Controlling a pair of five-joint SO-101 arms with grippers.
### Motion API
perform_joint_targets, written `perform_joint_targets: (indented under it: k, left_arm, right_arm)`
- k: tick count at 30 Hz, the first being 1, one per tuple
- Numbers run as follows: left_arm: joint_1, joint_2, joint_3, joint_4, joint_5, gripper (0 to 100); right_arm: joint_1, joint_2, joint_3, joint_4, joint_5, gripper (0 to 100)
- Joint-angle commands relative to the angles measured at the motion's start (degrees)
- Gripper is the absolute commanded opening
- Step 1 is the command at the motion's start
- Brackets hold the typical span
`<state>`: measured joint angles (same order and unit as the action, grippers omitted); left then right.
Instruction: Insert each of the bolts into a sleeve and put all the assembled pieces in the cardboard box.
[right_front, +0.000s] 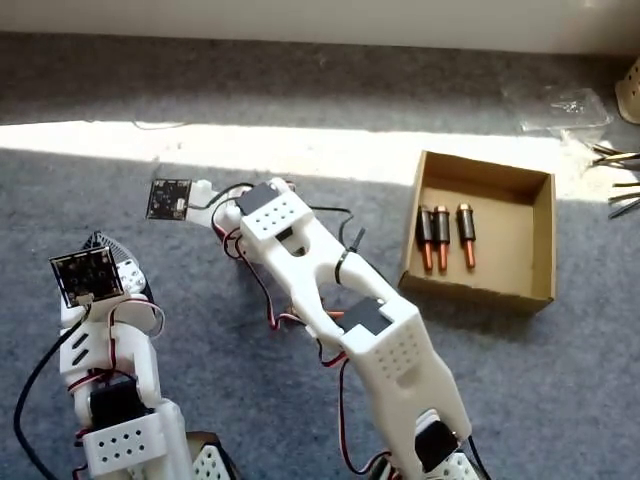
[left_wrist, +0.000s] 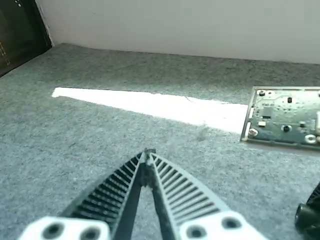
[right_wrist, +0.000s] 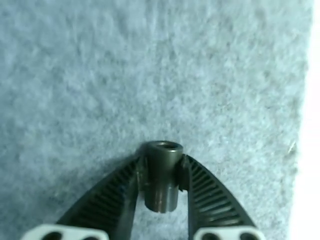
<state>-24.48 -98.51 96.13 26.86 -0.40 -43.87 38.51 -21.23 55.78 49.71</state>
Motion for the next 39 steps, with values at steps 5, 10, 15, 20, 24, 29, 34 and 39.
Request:
perform_joint_targets:
  k: [5,10,15,20,24,29,34,39]
  left_arm:
    - [1.2,-0.5,1.2,-1.2,0.4,1]
    - [1.2,-0.5,1.2,-1.2,0.4,1]
    - [1.2,-0.5,1.2,-1.2,0.4,1]
    - [1.2,-0.5,1.2,-1.2,0.4,1]
    - [1.2,-0.5,1.2,-1.2,0.4,1]
    - [1.2,-0.5,1.2,-1.2,0.4,1]
    - [1.2,-0.5,1.2,-1.2,0.4,1]
    - [1.2,-0.5,1.2,-1.2,0.4,1]
  right_arm:
    - [1.3,-1.1,-2.2,1.1,0.1,14.4]
    - [1.3,-1.2,-2.3,2.6,0.1,14.8]
    - [1.3,-0.7,-5.6,3.2,0.1,14.8]
    - [1.3,-0.7,-5.9,3.2,0.4,7.7]
    - [1.3,-0.7,-5.8,3.2,0.4,6.1]
    - [1.9,-0.7,-5.8,3.3,0.4,9.5]
    - [2.5,-0.6,-5.8,3.3,0.4,11.6]
    - [2.6,-0.6,-5.7,3.8,0.4,11.6]
